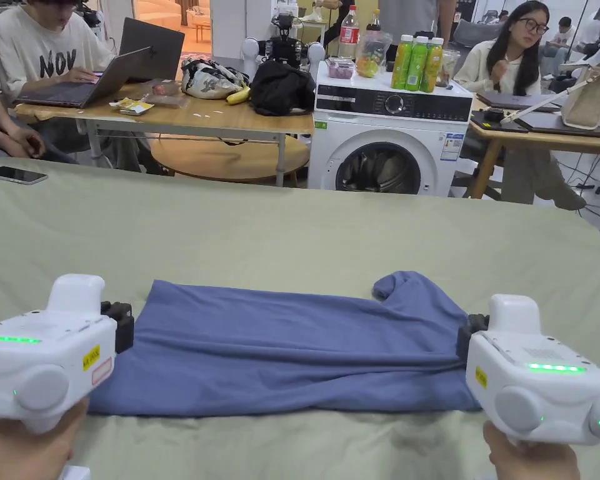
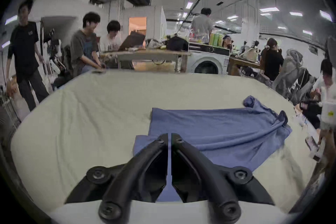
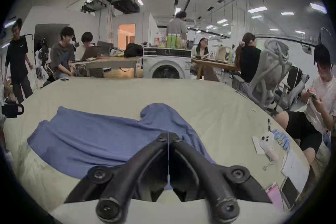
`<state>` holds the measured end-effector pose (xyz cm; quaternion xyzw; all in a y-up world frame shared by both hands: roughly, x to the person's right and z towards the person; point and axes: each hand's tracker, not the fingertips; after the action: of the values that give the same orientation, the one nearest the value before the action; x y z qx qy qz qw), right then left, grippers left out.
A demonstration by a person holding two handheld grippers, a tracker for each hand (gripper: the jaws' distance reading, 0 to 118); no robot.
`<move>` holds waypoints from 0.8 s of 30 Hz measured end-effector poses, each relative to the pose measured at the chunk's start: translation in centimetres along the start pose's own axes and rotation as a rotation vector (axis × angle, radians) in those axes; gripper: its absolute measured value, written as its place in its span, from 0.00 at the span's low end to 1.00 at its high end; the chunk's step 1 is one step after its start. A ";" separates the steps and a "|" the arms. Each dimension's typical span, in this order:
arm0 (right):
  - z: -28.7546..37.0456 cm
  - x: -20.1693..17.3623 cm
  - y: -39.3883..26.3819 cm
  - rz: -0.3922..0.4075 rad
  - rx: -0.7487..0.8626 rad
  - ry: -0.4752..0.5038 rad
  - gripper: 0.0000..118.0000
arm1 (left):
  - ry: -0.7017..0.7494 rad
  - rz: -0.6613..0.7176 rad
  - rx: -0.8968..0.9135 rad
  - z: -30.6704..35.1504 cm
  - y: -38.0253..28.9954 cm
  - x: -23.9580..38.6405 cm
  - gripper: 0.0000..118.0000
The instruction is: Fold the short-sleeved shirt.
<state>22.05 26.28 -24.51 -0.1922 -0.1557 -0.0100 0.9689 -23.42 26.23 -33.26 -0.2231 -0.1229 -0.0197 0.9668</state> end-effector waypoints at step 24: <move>0.8 1.9 -3.3 -0.014 -0.112 -0.028 0.00 | -0.027 0.254 -0.693 -8.9 -3.9 -7.2 0.46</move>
<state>23.42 23.63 -22.04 -0.2452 -0.1697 -0.0229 0.9543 -28.77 18.74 -41.09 -0.5510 -0.0930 0.0630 0.8269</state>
